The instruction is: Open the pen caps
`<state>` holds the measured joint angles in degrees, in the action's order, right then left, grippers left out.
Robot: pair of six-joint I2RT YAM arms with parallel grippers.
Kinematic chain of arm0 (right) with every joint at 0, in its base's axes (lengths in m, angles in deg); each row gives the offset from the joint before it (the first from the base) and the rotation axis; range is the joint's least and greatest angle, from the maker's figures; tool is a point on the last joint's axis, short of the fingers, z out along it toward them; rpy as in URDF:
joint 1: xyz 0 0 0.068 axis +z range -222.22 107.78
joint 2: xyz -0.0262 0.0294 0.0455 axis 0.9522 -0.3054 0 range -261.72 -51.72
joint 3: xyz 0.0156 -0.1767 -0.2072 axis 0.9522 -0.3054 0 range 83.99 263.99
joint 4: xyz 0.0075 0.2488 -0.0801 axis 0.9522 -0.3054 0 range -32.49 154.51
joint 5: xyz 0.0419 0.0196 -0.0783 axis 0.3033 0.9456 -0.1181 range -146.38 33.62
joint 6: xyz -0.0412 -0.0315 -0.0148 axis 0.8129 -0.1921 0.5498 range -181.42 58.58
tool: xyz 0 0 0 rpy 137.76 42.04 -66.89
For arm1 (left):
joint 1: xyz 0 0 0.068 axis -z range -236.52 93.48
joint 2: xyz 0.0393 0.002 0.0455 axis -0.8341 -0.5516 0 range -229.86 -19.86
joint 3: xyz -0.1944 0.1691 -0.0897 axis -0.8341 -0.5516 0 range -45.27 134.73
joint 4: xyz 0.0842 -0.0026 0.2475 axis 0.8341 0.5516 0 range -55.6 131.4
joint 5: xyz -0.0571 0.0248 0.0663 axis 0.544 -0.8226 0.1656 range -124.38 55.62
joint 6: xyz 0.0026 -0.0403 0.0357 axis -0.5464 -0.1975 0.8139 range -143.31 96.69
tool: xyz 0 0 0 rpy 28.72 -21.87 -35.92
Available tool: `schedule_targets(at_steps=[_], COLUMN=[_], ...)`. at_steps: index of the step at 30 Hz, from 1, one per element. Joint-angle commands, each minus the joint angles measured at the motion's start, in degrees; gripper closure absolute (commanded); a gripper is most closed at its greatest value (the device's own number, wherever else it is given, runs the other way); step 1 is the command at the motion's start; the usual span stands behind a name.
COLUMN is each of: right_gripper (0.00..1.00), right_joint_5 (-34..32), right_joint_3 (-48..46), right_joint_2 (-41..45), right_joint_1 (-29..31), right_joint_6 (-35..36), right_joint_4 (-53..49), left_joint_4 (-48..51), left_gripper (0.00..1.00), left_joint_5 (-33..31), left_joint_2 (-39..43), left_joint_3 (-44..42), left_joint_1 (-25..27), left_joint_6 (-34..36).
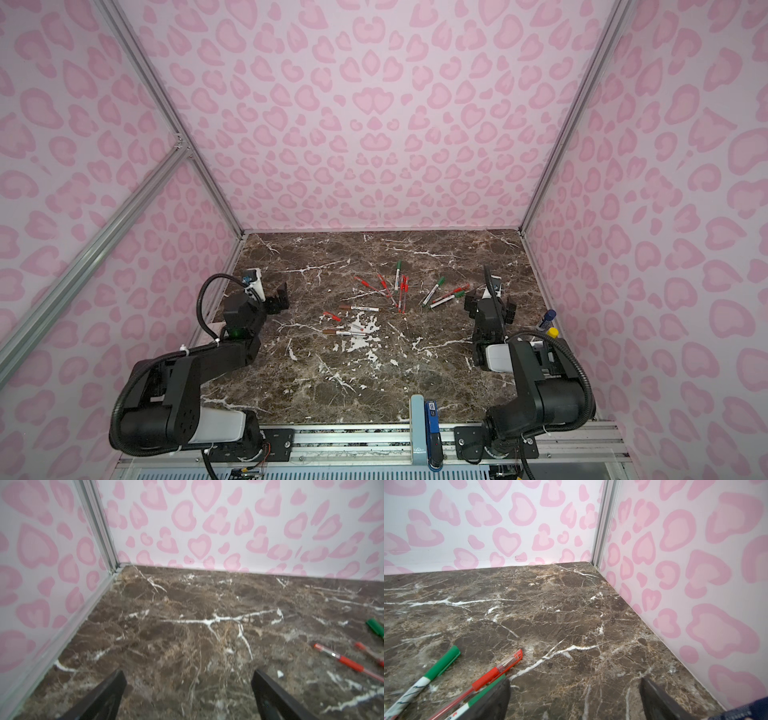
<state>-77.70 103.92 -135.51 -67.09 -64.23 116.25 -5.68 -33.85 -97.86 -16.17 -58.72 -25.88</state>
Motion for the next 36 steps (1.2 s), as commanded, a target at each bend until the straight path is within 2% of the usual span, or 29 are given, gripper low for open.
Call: schedule_targets(at_steps=[1, 4, 7, 10, 14, 19, 22, 30, 36], right_gripper=[0.01, 0.01, 0.01, 0.01, 0.04, 0.09, 0.11, 0.18, 0.19], right_joint_5=[-3.1, -1.8, 4.1, 7.9, 12.3, 18.0, 19.2, 24.5, 32.7], right_joint_3=[4.5, 10.0, 14.9, 19.5, 23.3, 28.8, 32.1, 43.7, 55.9], right_joint_2=[5.4, 10.2, 13.9, 16.0, 16.0, 13.5, 11.1, -0.3, -13.1], right_joint_1=[1.4, 1.6, 1.6, 1.6, 1.6, 3.7, 7.6, 21.8, 32.8], right_joint_6=[-0.6, -7.7, -11.7, -14.1, -16.5, -16.7, -15.0, -1.7, 14.0], right_joint_4=[-12.8, -28.6, -40.6, -50.7, -58.0, -65.6, -67.9, -72.9, -79.9], left_joint_4=[21.9, 39.7, 56.5, 63.3, 56.8, 53.7, 53.2, 52.5, 53.4], left_gripper=[0.02, 0.02, 0.02, 0.02, 0.02, 0.02, 0.02, 0.02, 0.02], left_joint_5=[-0.3, -0.2, 0.8, 1.1, 8.8, 17.1, 18.5, 17.7, 16.0], left_joint_2=[4.1, 7.4, 9.4, 12.3, 20.5, 24.2, 24.3, 23.8, 23.6], left_joint_3=[9.3, 19.8, 29.0, 31.1, 20.9, 13.0, 12.4, 13.0, 14.3], left_joint_1=[-0.1, 0.0, 0.0, -0.1, -2.6, -5.3, -5.6, -5.9, -6.3], left_joint_6=[1.1, 0.0, -2.7, -4.7, -1.8, -2.9, -2.5, -2.8, -2.8])
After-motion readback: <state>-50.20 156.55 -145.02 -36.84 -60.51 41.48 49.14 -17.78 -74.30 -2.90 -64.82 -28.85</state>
